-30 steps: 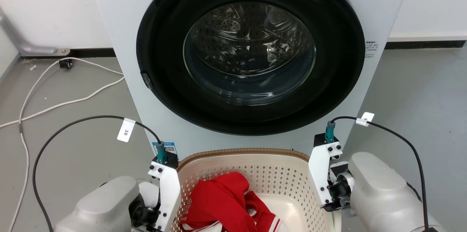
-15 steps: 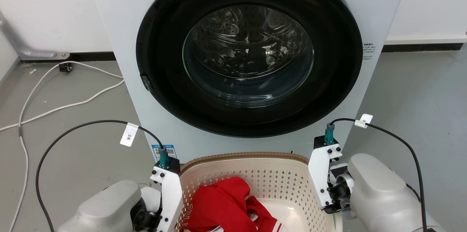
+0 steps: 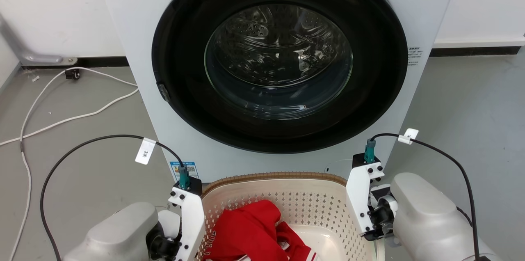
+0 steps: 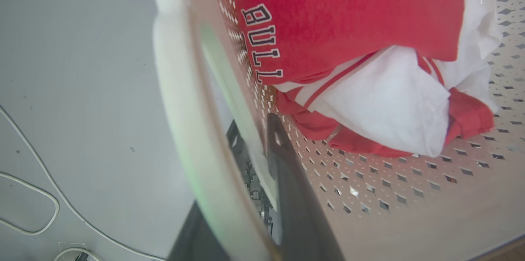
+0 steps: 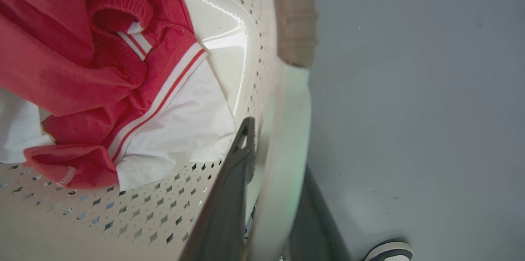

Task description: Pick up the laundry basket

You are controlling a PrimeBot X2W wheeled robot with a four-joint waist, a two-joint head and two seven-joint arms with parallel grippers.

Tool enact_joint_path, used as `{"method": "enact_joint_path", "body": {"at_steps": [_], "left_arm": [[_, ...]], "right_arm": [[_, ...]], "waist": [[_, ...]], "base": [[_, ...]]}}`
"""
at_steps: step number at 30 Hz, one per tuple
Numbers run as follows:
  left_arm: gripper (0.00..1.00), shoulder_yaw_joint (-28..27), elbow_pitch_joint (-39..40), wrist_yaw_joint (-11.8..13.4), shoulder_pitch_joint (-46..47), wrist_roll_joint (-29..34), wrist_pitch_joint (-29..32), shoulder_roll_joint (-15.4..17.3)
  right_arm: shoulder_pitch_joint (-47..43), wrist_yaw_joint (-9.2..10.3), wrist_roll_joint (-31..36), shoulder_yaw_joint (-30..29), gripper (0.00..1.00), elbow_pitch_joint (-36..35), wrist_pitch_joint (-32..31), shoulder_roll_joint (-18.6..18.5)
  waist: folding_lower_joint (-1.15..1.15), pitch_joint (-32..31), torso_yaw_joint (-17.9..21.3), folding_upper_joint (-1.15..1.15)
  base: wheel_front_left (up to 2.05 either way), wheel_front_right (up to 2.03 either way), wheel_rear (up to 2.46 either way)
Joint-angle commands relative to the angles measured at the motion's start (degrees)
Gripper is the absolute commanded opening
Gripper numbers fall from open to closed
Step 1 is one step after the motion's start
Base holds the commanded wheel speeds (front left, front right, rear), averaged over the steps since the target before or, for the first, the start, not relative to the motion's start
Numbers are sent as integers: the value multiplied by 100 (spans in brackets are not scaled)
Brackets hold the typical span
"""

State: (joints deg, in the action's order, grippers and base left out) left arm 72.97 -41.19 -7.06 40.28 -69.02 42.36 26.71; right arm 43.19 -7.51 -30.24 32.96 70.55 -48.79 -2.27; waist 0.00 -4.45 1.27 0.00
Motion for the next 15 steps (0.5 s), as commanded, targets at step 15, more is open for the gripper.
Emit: {"method": "enact_joint_path", "body": {"at_steps": [15], "left_arm": [[0,79,-101,-72,34,-3,118,47]], "right_arm": [[94,4,-53,166,0,-59,67,-111]], "waist": [[0,-13,-3,0]], "base": [[0,0,0]]}}
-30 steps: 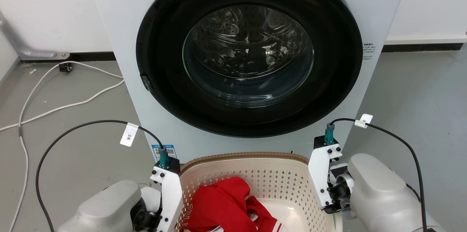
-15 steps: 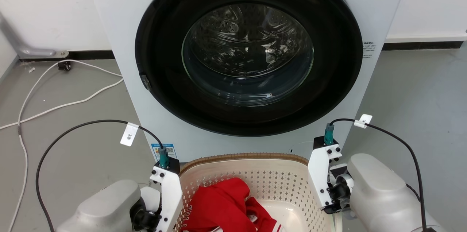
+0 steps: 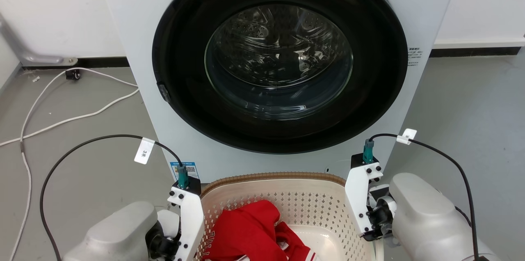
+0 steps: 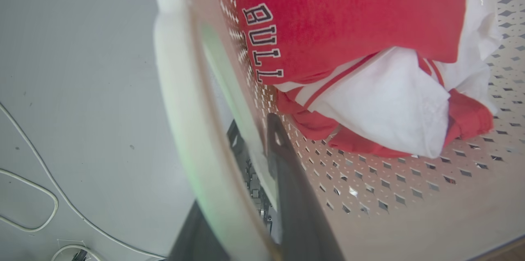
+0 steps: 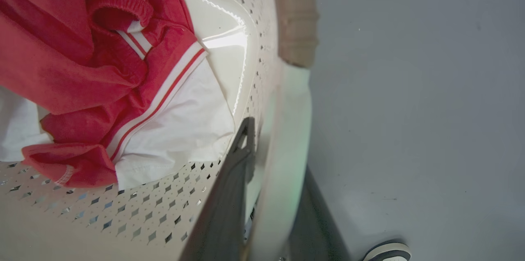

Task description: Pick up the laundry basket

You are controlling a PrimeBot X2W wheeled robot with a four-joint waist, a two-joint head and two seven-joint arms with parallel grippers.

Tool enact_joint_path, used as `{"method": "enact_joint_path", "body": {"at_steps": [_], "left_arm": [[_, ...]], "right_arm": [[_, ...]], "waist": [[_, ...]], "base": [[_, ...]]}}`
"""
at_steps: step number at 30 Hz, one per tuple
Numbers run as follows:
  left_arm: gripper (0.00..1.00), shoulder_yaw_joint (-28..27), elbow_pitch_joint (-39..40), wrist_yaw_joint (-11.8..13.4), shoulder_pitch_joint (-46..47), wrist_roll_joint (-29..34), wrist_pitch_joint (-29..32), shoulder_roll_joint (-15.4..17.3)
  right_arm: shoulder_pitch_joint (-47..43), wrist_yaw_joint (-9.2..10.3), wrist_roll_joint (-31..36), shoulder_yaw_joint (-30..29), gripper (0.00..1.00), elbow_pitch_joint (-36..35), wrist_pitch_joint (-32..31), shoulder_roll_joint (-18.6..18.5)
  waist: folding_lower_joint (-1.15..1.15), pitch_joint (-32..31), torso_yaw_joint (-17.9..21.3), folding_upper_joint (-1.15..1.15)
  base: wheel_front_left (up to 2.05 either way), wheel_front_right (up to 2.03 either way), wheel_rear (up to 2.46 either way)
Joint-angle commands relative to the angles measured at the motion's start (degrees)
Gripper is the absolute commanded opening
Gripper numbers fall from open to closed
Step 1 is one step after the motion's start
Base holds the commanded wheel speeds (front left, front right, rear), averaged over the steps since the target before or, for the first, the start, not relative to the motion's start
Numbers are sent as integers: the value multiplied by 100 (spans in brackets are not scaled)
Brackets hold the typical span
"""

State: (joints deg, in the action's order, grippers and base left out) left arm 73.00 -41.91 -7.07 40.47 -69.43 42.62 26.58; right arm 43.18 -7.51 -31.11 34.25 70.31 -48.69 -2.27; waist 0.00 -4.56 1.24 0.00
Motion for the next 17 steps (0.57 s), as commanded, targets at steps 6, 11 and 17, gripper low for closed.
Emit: {"method": "enact_joint_path", "body": {"at_steps": [6,11,17], "left_arm": [[0,76,-60,-71,29,30,135,39],[0,75,-70,-71,42,33,139,38],[0,74,-77,-71,58,11,174,34]], "right_arm": [[121,4,-3,35,0,9,130,-111],[172,4,-8,39,0,52,139,-111],[183,4,-34,60,0,85,135,-111]], "waist": [[0,-16,-2,0],[0,-1,5,0],[0,2,11,0]], "base": [[0,0,0],[0,0,0],[0,0,0]]}}
